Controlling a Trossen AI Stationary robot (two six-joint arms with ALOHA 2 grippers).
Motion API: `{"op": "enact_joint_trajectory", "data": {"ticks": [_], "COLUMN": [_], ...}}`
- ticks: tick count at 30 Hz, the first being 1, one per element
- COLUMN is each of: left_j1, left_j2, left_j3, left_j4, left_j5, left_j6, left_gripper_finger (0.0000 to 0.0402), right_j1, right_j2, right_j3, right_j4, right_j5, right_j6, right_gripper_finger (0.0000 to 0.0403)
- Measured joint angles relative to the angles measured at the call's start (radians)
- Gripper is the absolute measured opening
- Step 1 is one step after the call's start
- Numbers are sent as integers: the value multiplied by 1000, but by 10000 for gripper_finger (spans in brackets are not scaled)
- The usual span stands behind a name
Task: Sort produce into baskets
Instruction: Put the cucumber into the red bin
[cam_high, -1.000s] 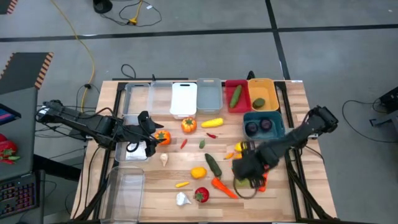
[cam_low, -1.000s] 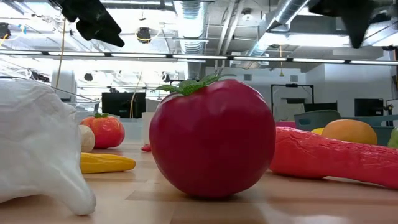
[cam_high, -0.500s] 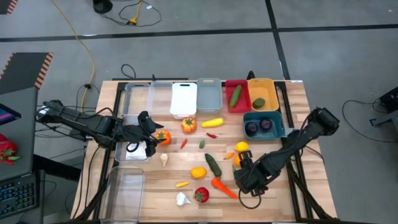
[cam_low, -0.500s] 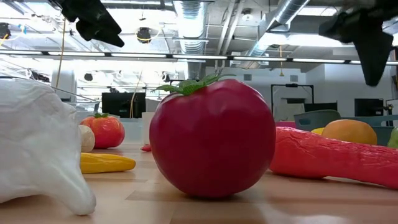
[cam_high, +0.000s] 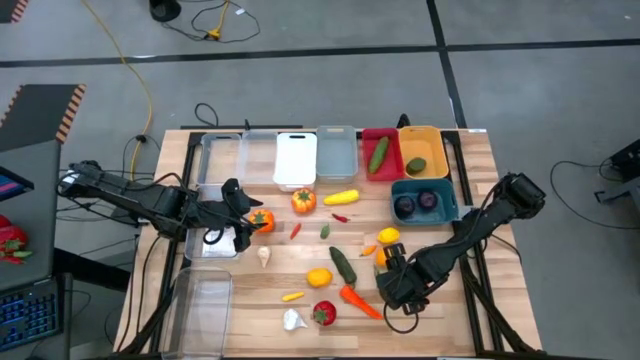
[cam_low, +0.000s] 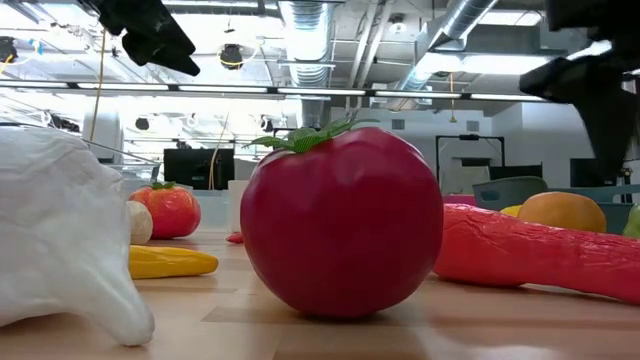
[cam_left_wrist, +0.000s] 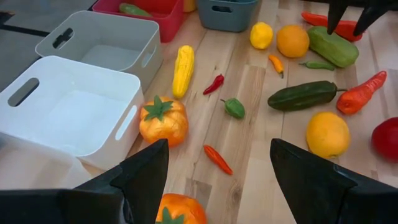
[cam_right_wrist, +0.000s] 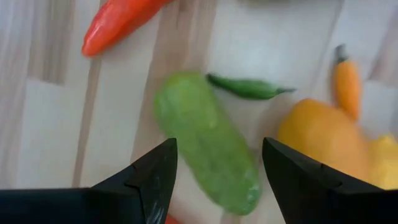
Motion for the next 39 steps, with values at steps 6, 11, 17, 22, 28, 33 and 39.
{"op": "enact_joint_trajectory", "data": {"ticks": [6,11,17,22,28,33,39], "left_j1": [0,0,0,0,0,0,0], "left_j2": [0,0,0,0,0,0,0], "left_j3": [0,0,0,0,0,0,0], "left_j4": [0,0,0,0,0,0,0], "left_j5": [0,0,0,0,0,0,0], "left_j6": [0,0,0,0,0,0,0], "left_gripper_finger": [267,267,267,267,267,267,267], "right_j1": [6,6,6,6,6,6,6], "right_j2": [0,0,0,0,0,0,0], "right_j3": [-56,-79,-111,-111,-111,-111,-110], "right_j4": [54,96,125,125,125,124,125], "right_j5": [-26,-23,-25,-26,-26,-26,-26], "right_j6": [0,0,-1,0,1,1,1], "right_gripper_finger": [263,261,260,260,249,212,161]}}
